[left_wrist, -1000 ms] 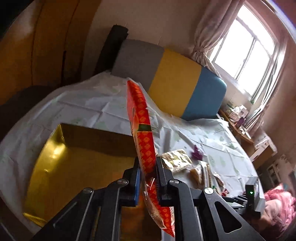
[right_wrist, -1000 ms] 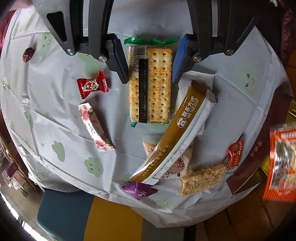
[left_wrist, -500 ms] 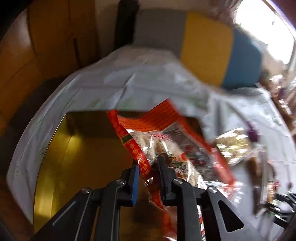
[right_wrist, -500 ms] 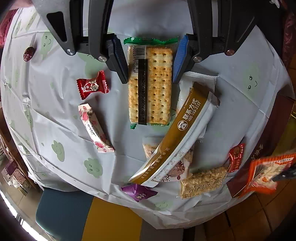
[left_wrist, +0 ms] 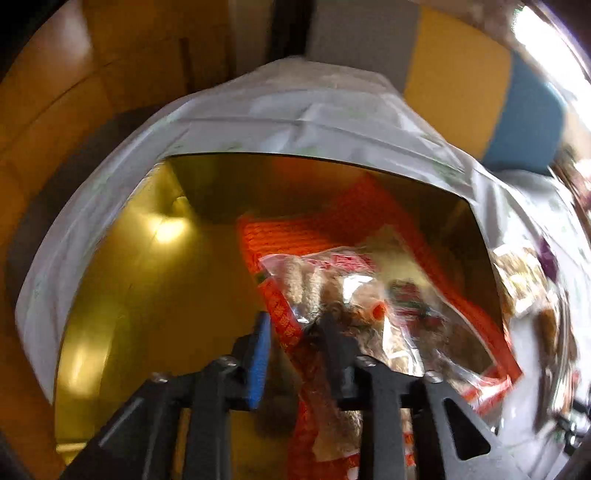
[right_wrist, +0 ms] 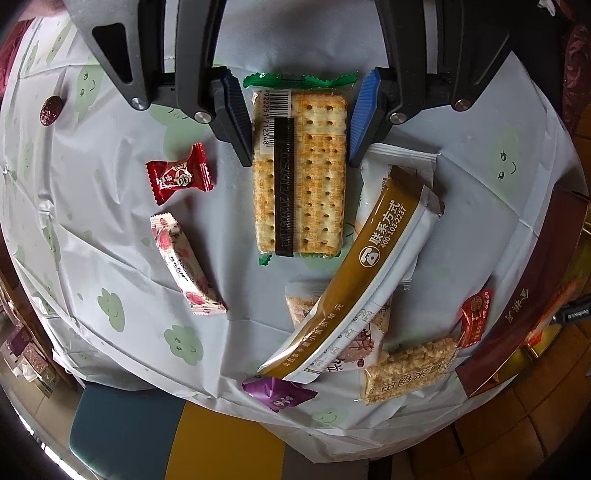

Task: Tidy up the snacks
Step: 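Carry the bag into the gold tray with the left tool while the right tool approaches the cracker pack, then grasp the green-wrapped cracker pack with the right tool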

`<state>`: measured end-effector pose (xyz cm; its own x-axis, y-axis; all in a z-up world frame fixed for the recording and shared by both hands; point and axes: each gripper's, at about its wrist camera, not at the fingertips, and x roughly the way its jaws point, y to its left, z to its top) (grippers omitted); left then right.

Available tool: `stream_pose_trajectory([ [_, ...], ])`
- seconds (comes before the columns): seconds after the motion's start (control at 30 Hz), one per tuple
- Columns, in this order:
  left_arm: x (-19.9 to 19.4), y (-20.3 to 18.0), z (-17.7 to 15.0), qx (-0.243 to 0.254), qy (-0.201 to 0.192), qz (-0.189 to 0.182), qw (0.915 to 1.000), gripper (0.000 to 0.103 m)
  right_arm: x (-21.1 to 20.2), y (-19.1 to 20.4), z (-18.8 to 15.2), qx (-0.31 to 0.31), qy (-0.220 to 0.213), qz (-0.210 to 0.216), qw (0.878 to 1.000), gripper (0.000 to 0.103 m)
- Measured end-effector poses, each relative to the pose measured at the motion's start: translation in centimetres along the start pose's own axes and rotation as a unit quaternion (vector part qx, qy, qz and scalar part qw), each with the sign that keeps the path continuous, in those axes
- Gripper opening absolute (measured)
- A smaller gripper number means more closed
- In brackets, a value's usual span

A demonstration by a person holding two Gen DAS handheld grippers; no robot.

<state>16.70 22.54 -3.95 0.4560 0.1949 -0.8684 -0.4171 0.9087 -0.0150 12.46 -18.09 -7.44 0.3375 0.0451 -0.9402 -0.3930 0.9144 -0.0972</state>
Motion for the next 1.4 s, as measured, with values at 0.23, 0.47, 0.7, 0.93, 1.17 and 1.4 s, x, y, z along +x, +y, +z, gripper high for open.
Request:
stream_pose_trajectory([
  [0.23,-5.2,1.7,-1.0,-0.027,-0.081,-0.008,0.9963,0.057,0.2,-0.6,0.2,0.004,0.002,0.002,1.000,0.053],
  [0.47,-10.9,-2.0,-4.8,0.031,-0.129,-0.079,0.9880,0.057,0.4,-0.7,0.3,0.005,-0.001,-0.004,1.000,0.054],
  [0.7,-13.2,-8.7,-10.6,0.129,-0.114,-0.165,0.9712,0.057,0.5,0.0,0.3,-0.004,-0.010,-0.018,1.000,0.054],
  [0.93,-12.4,-14.0,-16.0,0.210,-0.088,-0.183,0.9566,0.057,0.5,0.7,0.0,-0.009,-0.012,-0.019,1.000,0.051],
  [1.17,-10.3,-16.0,-19.0,0.234,-0.078,-0.171,0.9538,0.057,0.4,1.0,-0.4,-0.008,-0.014,-0.020,1.000,0.051],
  [1.4,-8.6,-16.3,-20.4,0.228,-0.068,-0.175,0.9553,0.057,0.4,1.0,-0.8,-0.007,-0.017,-0.019,1.000,0.051],
])
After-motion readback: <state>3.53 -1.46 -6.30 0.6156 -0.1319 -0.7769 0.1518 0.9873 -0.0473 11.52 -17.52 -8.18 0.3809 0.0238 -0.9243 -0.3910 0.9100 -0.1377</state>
